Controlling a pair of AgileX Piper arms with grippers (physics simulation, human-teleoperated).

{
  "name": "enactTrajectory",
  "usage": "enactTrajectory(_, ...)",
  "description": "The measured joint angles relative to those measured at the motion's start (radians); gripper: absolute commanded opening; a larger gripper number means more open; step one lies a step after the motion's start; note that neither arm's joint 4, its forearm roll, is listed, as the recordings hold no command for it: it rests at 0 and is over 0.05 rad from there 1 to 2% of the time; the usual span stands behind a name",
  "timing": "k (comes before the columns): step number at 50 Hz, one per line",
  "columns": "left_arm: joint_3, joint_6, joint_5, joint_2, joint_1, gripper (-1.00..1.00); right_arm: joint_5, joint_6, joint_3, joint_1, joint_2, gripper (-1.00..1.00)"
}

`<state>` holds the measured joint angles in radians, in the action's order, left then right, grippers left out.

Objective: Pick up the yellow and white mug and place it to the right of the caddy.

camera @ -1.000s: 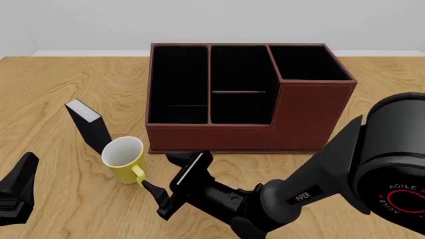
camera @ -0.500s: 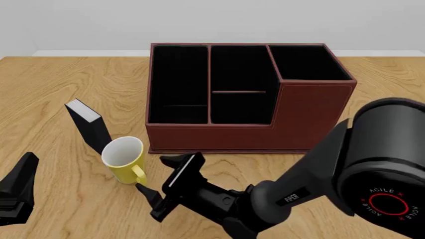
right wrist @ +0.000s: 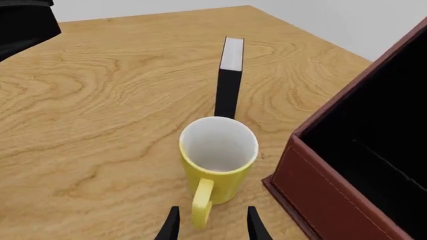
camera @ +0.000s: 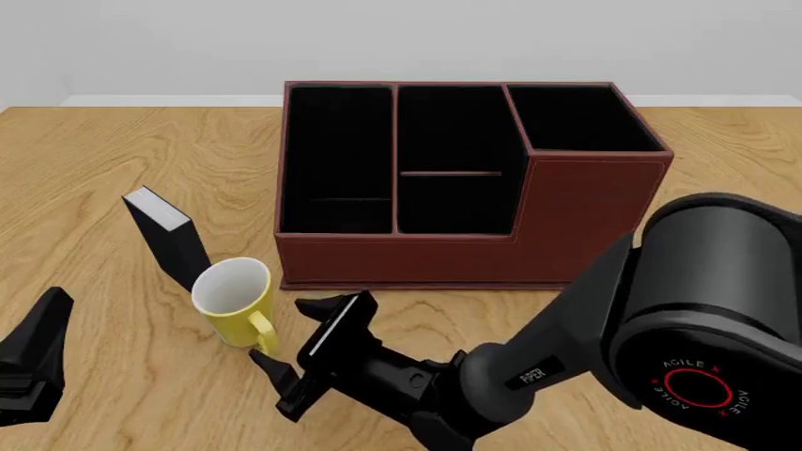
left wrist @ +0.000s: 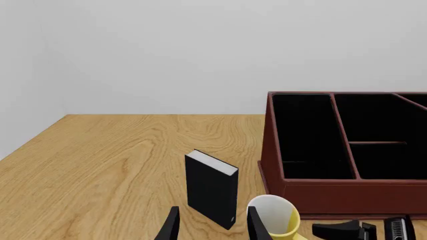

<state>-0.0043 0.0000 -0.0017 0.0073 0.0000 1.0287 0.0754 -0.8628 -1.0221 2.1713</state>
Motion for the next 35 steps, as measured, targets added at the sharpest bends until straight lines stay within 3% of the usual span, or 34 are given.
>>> enactTrajectory(35,0.0,0.0,0.0,0.0,0.0,1.0,-0.02,-0.002,-0.046,-0.005,0.032,1.0)
